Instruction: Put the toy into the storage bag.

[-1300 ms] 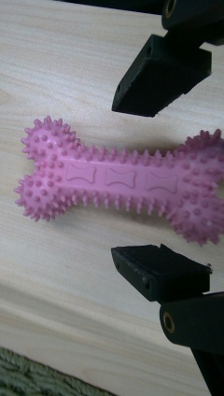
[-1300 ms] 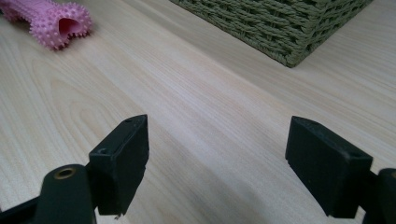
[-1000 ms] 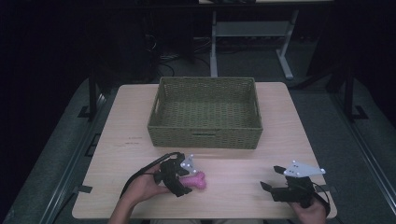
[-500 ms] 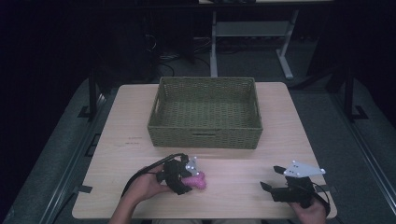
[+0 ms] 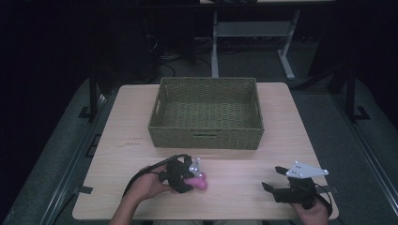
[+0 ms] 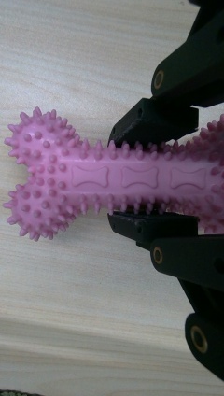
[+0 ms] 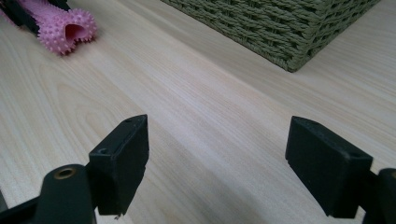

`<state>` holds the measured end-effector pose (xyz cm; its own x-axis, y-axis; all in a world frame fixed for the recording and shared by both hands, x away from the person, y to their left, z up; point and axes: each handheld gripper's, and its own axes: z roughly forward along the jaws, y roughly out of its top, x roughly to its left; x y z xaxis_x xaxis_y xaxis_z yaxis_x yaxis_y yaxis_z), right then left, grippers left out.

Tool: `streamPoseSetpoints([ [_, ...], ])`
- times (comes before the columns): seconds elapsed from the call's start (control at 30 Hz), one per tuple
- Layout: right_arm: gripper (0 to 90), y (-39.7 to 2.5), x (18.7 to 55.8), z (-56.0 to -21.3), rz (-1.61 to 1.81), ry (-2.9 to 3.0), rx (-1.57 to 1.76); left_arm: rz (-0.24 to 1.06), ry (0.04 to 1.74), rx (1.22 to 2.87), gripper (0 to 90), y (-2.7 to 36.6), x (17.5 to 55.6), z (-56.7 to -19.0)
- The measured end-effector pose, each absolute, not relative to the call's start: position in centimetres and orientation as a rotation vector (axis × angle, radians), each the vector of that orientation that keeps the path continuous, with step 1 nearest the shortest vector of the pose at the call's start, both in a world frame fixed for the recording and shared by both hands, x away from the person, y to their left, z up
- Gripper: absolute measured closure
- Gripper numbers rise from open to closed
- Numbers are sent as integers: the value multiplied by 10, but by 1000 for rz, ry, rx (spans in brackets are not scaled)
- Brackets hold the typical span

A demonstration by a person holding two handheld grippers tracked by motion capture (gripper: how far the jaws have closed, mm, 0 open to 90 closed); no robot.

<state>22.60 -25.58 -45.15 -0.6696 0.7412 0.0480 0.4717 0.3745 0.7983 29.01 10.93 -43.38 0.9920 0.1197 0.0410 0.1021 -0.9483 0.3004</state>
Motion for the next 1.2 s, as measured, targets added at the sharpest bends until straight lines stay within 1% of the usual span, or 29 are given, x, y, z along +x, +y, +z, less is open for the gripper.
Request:
streamPoseSetpoints([
  [0.23, 210, -256, 226, -452, 1189, 2323, 1064, 78, 178, 2802, 584, 112, 290, -427],
  [0.63, 211, -254, 228, -452, 1184, 2331, 1066, 54, 144, 2764, 583, 116, 292, -400],
  [1.2, 208, -254, 235, -454, 1192, 2337, 1085, 38, 139, 2737, 582, 128, 318, -348],
])
